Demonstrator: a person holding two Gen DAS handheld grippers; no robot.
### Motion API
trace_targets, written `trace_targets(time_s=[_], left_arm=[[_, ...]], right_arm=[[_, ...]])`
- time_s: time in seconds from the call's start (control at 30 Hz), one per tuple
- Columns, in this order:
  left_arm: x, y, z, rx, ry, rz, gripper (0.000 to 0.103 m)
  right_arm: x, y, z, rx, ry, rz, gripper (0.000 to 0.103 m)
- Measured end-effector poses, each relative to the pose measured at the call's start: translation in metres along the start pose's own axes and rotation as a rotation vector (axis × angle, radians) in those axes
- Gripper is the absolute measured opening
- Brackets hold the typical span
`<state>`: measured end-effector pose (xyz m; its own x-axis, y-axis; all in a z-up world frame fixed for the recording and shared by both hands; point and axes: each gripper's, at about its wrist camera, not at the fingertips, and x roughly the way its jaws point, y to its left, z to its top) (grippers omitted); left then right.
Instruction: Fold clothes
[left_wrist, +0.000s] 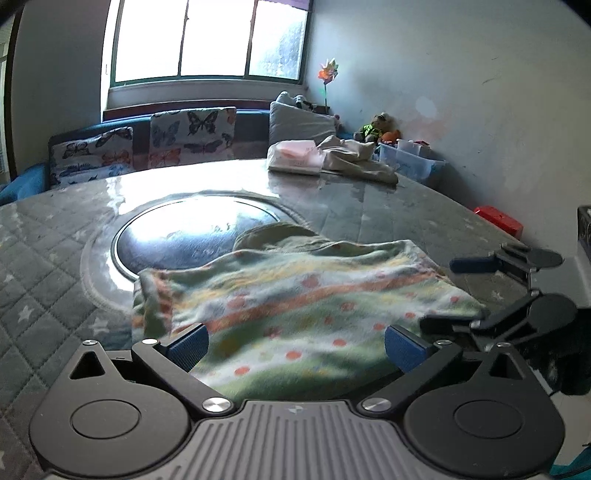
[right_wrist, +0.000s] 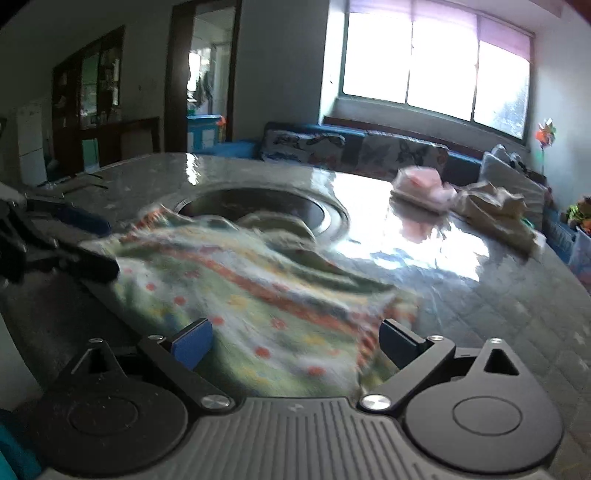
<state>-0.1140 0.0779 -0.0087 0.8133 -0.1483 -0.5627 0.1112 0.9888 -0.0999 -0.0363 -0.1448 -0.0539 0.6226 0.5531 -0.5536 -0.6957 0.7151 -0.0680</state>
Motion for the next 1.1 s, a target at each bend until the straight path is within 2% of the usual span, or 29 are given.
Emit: trace_targets(time_s=[0.1, 0.23, 0.33, 0.5, 0.67, 0.87, 1.1], left_arm=[[0.004, -0.003, 0.002, 0.008, -0.005, 0.002, 0.103], [0.008, -0.007, 0.002, 0.025, -0.020, 0.000, 0.103], [0.016, -0.008, 0.002, 0.017, 0.012, 0.000, 0.103], [0.029, -0.003, -0.003, -0.015, 0.077, 0.024, 0.103], [0.029, 0.002, -0.006, -0.028, 0.081, 0.025, 0.103], [0.029, 0.013, -0.009, -0.060, 0.084, 0.041, 0.103], [0.021, 0.028, 0.006, -0.086, 0.059, 0.055, 0.103]], right_arm=[[0.000, 0.000, -0.007, -0.011, 0.029, 0.004, 0.099], [-0.009, -0.003, -0.003, -0.005, -0.006, -0.011, 0.103], [-0.009, -0.008, 0.000, 0.012, -0.025, -0.029, 0.103], [0.001, -0.012, -0.006, 0.039, 0.029, -0.027, 0.103], [-0.005, -0.013, 0.003, 0.020, 0.006, -0.033, 0.103], [0.011, 0.001, 0.020, -0.012, -0.036, 0.018, 0.103], [0.025, 0.007, 0.023, -0.026, -0.006, 0.051, 0.103]])
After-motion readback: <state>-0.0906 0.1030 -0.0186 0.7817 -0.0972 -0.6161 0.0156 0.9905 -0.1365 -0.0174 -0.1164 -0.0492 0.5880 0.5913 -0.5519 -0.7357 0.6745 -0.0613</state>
